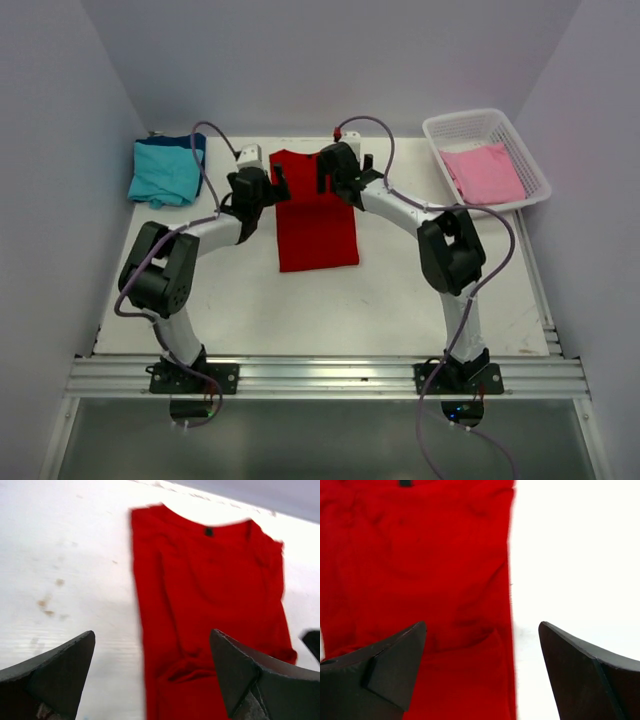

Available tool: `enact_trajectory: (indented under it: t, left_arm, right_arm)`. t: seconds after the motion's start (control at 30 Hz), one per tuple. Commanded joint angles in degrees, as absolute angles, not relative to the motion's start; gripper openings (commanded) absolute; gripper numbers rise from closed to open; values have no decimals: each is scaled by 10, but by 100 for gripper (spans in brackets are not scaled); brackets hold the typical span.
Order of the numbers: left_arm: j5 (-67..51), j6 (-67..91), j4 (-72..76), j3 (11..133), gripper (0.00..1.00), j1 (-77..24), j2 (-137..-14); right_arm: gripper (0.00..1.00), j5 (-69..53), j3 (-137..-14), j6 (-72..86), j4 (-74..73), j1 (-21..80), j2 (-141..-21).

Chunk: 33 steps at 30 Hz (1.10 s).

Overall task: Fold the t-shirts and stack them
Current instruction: Fold the tshirt

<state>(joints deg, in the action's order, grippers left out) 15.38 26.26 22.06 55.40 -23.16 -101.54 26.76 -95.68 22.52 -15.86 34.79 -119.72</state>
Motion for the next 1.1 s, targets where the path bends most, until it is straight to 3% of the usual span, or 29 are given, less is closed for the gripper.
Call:
enact_trajectory:
  t: [0.0, 0.23, 0.47, 0.53, 0.57, 0.6, 0.63, 0.67, 0.83, 1.07]
  left_arm:
    - [135, 283, 177, 591, 100, -168, -996]
    - [90, 286, 229, 484, 100, -167, -849]
    - [-33, 291, 266, 413, 100, -167, -826]
    - [-60, 301, 305, 403, 100, -167, -849]
    - [-104, 301, 318, 405, 90, -166, -864]
    - [-132, 308, 341, 421, 72, -164, -882]
    - [-158, 318, 353, 430, 43, -163, -922]
    - [-209, 341, 361, 441, 0, -157, -944]
    - [-352, 409, 446, 504, 0, -144, -1064]
    - [-433, 511, 547, 547, 0, -120, -1183]
  right_arm:
    - [99, 368, -985, 218, -199, 341, -1180]
    - [99, 331, -795, 234, -77, 343, -1034]
    - [99, 221, -684, 221, -26, 342, -955]
    - [84, 133, -691, 217, -23, 332, -968]
    - [55, 92, -708, 218, -20, 325, -979]
    - [1, 67, -721, 245, -36, 311, -1011]
    - [0, 18, -736, 257, -37, 303, -1028]
    - [0, -12, -759, 264, -35, 296, -1050]
    - [0, -165, -840, 323, -18, 268, -1176]
    - [0, -227, -901, 365, -7, 259, -1262]
